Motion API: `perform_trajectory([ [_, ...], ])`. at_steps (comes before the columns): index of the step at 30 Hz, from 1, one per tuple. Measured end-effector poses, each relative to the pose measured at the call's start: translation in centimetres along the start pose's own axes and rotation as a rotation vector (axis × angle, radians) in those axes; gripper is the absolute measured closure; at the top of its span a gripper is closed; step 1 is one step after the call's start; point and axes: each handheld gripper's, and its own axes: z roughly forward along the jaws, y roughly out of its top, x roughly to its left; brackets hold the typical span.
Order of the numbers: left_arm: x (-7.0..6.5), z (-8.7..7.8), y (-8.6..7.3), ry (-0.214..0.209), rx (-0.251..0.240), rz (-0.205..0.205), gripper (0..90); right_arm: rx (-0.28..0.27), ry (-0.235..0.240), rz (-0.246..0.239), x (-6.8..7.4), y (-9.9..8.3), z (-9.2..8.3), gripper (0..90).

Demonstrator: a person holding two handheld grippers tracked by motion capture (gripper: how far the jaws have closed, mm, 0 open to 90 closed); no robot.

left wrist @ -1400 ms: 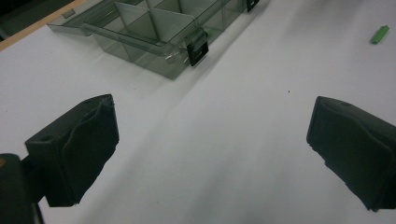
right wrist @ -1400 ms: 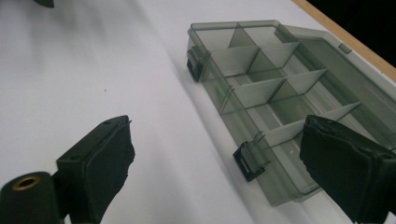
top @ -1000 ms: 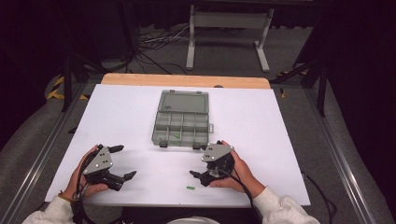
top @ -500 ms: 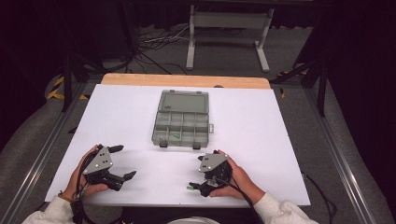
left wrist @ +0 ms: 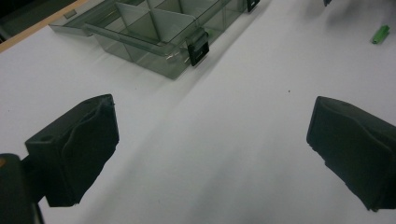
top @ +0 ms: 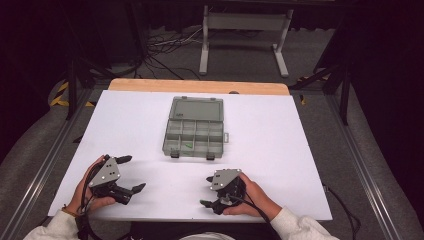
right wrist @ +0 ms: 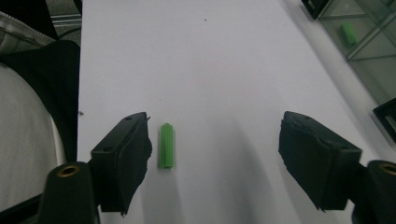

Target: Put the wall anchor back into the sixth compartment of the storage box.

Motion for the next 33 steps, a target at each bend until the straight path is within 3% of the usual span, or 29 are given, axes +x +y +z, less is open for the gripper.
perform_trajectory([
  [3, 0.00, 0.00, -0.01, -0.003, 0.001, -0.005, 3.2, 0.003, 0.011, 0.000, -0.01, -0.07, 0.13, 30.5],
  [6, -0.02, 0.03, 0.00, 0.003, 0.001, -0.001, 3.2, 0.010, 0.023, -0.006, 0.02, -0.16, 0.33, 37.5],
  [10, -0.03, 0.05, 0.01, 0.003, 0.002, 0.000, 3.2, 0.002, 0.059, -0.007, 0.03, -0.25, 0.45, 49.8],
  [11, 0.02, 0.04, 0.02, 0.002, 0.004, 0.001, 3.2, 0.000, 0.084, -0.010, 0.01, -0.23, 0.46, 61.2],
  [19, -0.08, 0.20, 0.03, -0.005, 0.005, 0.000, 3.2, 0.001, 0.120, -0.026, 0.28, -0.15, 0.46, 84.8],
  [33, -0.07, 0.20, 0.03, -0.007, 0.005, 0.001, 3.2, 0.005, 0.103, -0.037, 0.23, -0.09, 0.35, 85.3],
])
